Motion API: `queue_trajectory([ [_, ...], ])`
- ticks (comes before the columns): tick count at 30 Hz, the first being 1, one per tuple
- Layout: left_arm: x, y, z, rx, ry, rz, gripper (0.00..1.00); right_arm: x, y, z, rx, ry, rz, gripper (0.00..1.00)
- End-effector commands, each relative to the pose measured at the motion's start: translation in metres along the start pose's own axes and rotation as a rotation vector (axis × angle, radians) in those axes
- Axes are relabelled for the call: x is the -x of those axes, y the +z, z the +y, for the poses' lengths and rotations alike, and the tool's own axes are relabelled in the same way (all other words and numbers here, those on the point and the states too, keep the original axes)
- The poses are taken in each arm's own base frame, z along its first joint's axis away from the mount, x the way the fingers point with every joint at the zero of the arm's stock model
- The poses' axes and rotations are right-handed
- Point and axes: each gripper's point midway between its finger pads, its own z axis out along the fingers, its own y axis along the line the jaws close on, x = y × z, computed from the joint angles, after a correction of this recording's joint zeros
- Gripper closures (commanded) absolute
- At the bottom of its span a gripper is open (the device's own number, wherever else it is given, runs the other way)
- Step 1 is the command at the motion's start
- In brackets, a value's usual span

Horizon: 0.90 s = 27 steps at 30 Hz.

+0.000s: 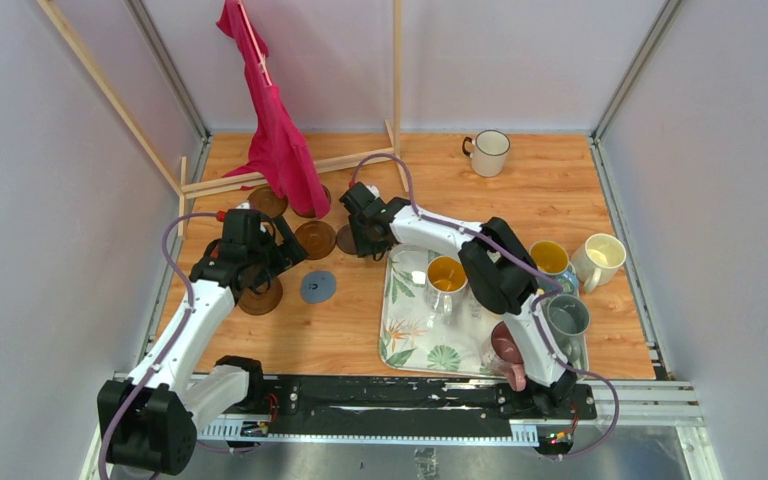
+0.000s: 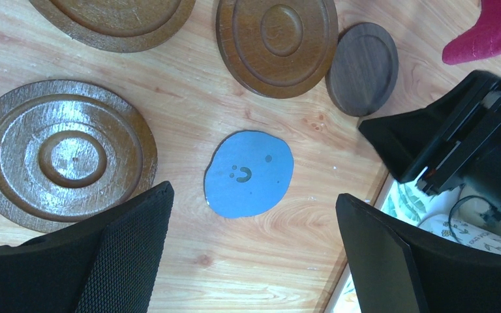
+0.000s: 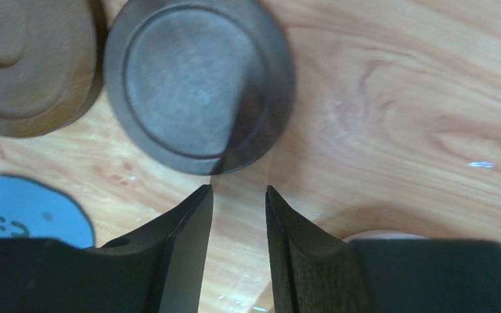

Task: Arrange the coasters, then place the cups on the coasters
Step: Move the coaster to the center of the board.

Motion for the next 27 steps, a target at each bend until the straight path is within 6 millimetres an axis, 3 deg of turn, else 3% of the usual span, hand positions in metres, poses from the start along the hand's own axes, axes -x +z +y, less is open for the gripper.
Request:
queue_trajectory([
  [1,0.004,-0.006,0.001,-0.005,0.012,-0.01,0.0,-0.021,-0.009,0.03,0.033,-0.063,0.026,0.6],
  [8,0.008,-0.009,0.0,-0.008,0.011,-0.018,0.0,-0.021,0.002,0.081,0.176,-0.072,0.039,0.6],
  [13,0.009,-0.011,0.0,-0.013,0.012,-0.02,0.0,-0.011,0.018,0.093,0.201,-0.077,0.028,0.61],
  [19,0.013,-0.015,-0.003,-0.023,0.014,-0.029,0.0,-0.009,0.03,0.074,0.155,-0.06,0.027,0.61],
  [27,0.012,-0.014,-0.005,-0.032,0.011,-0.022,0.0,0.005,0.038,0.035,0.068,-0.026,-0.021,0.62],
])
